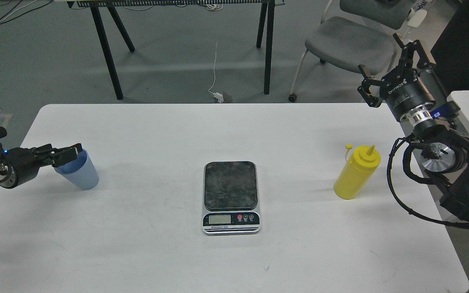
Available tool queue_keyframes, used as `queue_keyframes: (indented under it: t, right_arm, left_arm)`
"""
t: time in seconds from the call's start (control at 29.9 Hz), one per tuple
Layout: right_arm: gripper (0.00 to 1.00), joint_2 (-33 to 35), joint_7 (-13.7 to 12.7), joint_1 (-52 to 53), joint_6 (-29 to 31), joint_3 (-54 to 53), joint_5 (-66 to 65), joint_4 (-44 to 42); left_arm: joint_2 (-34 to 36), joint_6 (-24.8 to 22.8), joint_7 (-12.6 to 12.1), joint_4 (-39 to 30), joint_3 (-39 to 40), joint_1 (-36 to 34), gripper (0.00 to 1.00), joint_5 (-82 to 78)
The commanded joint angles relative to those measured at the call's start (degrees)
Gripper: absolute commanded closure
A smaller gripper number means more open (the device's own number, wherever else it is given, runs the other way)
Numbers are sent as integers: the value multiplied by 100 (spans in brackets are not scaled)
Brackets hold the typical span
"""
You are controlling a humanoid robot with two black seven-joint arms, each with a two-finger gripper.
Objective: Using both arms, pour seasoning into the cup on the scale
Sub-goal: 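Grasp the blue cup with the left gripper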
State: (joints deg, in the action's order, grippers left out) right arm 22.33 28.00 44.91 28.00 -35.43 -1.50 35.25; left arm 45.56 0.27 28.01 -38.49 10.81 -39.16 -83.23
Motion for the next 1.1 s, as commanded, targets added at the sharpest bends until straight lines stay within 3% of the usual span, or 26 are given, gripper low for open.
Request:
queue_keyframes:
  t: [0.0,0.37,0.64,0.77,0.94,1.07]
  right_arm:
    - [1,-9,0,0,0,1,0,-1]
    - [1,-27,0,-9,0,18,0,-1]
    - [1,-45,0,-18,0,18,-9,-1]
    - [1,-45,0,-35,0,18,0,-1]
    - [1,-45,0,-35,0,18,-9,-1]
    - [1,-45,0,-44,0,18,-9,8]
  left_arm:
    - [-3,26,-1,17,0,58,2,-9]
    - [-82,201,-1,341,-227,128,5,-9]
    - [-443,456,-1,852,-562,128,21,61]
    - [-469,447,-1,860,-562,119,38,70]
    - [-460,377,-1,860,-571,84,78,44]
    - [-443,132,-1,852,-571,67,93,35]
